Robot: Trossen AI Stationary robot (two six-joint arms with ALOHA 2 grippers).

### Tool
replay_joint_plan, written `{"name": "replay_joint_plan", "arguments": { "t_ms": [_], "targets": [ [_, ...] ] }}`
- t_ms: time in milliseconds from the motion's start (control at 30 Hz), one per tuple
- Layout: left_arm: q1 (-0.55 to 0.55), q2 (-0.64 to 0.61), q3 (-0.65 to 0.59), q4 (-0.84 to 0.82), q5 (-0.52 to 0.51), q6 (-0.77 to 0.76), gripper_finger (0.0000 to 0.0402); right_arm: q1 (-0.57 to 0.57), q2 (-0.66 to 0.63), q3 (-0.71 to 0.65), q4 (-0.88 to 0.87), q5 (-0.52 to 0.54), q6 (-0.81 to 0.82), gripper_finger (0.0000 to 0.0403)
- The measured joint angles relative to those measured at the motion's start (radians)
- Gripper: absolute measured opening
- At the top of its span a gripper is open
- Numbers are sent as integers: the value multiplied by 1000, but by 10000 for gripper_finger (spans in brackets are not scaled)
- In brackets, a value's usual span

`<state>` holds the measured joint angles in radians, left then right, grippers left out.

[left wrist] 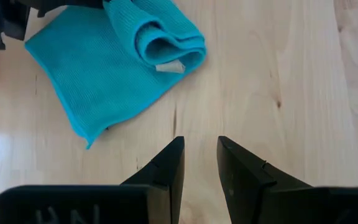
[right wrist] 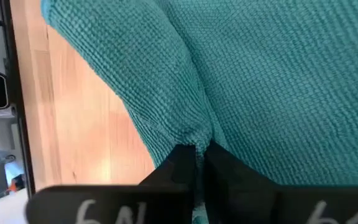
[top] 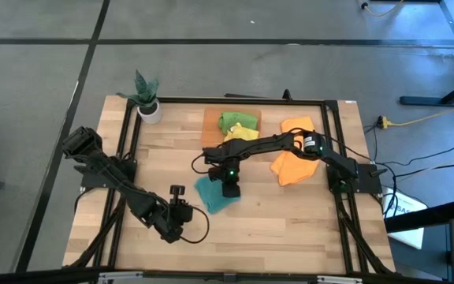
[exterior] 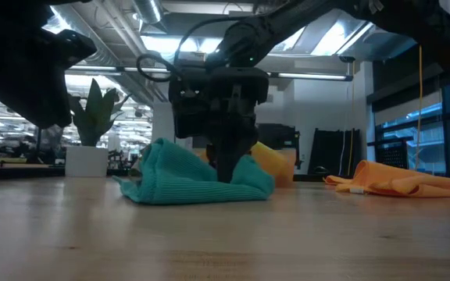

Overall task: Roll microfiber towels into tight, uniform cylinder then place into a basket
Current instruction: Roll the blue microfiber cloth

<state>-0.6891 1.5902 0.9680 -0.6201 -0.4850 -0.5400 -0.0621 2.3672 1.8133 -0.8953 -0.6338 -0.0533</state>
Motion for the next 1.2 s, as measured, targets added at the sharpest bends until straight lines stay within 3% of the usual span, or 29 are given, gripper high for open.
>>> {"name": "replay_joint_plan", "arguments": {
  "t_ms": [467,733,800,967,1200],
  "targets": [
    [0,0,0,3,-2,-5,86,-1,1,5,81,-38,36,125],
    [0,0,0,3,-2,-7,86,-39,3,131,14,-30,73,160],
    [0,0,0,3,-2,-7,86,-43,3,171,3,11,71,160],
    [-8,1,0,3,-2,-7,86,-45,3,240,-15,238,37,161],
    [-23,1,0,3,-2,-9,86,44,-24,290,-237,250,-112,161]
  ]
}}
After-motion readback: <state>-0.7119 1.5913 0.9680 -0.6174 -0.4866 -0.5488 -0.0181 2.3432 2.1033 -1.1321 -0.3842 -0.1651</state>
